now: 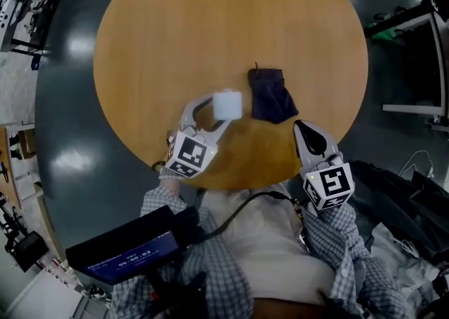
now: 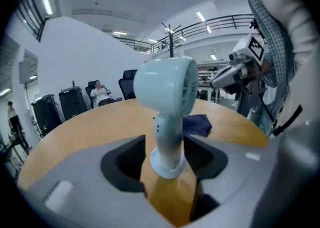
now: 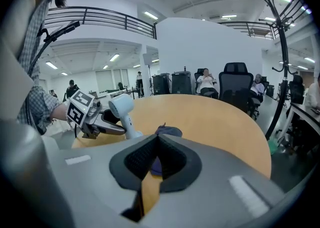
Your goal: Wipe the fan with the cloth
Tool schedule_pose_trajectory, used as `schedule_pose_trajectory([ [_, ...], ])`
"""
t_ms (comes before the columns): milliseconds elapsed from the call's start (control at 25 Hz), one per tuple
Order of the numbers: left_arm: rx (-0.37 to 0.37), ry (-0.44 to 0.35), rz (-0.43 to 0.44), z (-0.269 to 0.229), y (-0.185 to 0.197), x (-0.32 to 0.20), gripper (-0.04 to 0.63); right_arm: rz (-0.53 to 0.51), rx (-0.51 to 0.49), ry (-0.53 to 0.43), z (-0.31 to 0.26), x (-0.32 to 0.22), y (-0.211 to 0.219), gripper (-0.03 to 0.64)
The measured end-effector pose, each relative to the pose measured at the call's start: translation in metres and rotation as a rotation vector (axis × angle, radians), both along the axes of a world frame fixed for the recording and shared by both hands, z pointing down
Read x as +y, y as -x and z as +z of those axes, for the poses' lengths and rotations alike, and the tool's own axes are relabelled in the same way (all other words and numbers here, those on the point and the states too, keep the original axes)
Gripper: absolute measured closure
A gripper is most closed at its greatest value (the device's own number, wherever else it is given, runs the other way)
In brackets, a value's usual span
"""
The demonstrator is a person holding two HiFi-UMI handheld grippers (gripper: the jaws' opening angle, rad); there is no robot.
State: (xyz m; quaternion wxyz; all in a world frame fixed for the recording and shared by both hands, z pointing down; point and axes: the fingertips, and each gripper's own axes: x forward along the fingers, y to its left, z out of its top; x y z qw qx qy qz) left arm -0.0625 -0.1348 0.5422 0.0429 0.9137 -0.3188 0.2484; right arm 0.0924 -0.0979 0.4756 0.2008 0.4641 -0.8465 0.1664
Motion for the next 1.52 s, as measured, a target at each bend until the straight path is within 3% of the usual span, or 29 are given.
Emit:
schedule_pose_trajectory([
  [240,0.054,-0.017,0.01,-0.007,-0.019,-0.011,0.371,-0.002,-0.003,0.034,0.017,-0.002,-0.002,0.614],
  [360,0.069,-0.027,0.031,-0.012,-0.028,-0.012,0.423,-0.001,-0.007,0.048,0.021,-0.003,-0.006,0.614],
  [440,0.08,-0.036,0.031,-0.014,-0.031,-0.014,0.42,0.0,-0.007,0.054,0.025,-0.005,-0.009,0.615],
  [680,0.091,-0.01,-0.04,-0.016,-0.027,-0.015,0.422,-0.015,0.013,0.059,0.035,-0.018,-0.015,0.614],
  [880,0.169,0.05,-0.118,-0.021,-0.022,-0.013,0.422,-0.047,0.077,0.058,0.05,-0.043,-0.009,0.61],
  [1120,0.233,0.102,-0.17,-0.027,-0.019,-0.003,0.422,-0.216,0.157,0.133,0.082,-0.058,0.034,0.398],
  [1320,0.263,0.135,-0.213,-0.036,-0.011,0.003,0.422,-0.279,0.308,0.183,0.115,-0.065,0.052,0.36],
  [1440,0.271,0.134,-0.24,-0.036,-0.005,0.007,0.422,-0.257,0.326,0.192,0.122,-0.066,0.054,0.364],
  [1520,0.288,0.131,-0.259,-0.039,-0.005,0.011,0.422,-0.22,0.319,0.181,0.117,-0.066,0.05,0.411],
])
